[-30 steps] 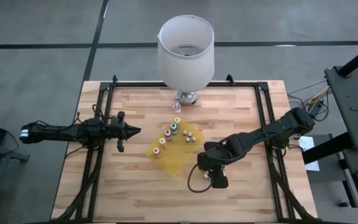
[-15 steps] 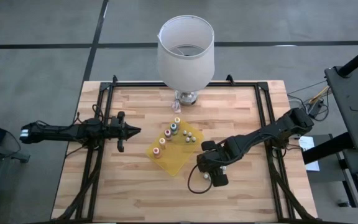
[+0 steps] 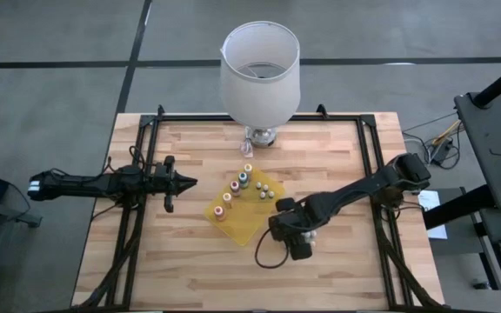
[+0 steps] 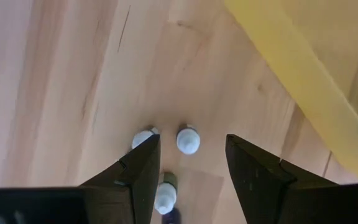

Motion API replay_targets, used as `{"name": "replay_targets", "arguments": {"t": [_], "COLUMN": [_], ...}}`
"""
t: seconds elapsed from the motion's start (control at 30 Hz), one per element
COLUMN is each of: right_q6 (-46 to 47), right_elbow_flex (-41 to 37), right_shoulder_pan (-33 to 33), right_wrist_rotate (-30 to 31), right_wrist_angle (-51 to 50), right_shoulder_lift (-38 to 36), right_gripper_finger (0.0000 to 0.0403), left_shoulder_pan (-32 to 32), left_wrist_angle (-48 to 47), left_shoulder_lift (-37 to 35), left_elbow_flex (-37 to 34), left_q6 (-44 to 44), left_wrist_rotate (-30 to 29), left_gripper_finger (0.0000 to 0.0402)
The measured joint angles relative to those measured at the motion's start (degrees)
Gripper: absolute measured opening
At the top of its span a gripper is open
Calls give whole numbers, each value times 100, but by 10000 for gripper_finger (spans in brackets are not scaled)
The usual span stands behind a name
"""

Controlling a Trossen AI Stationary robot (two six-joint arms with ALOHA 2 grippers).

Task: Pick & Place food coloring
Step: Put the small black food coloring bottle into the yellow bin

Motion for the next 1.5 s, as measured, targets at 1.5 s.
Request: {"name": "replay_targets", "arguments": {"t": [1.5], "right_q6": [288], "right_elbow_flex": [-562], "right_shoulder_pan": [-118], "right_wrist_rotate": [-31], "right_wrist_angle": [607], "right_shoulder_lift": [422], "right_gripper_finger": [173], "left_shoulder_pan": [0], "left_wrist_angle": [0], "left_shoulder_lift": [0], "left_elbow_flex": [0], "left_q6": [1], "left_wrist_rotate": [0], "left_gripper_finger": [0]}}
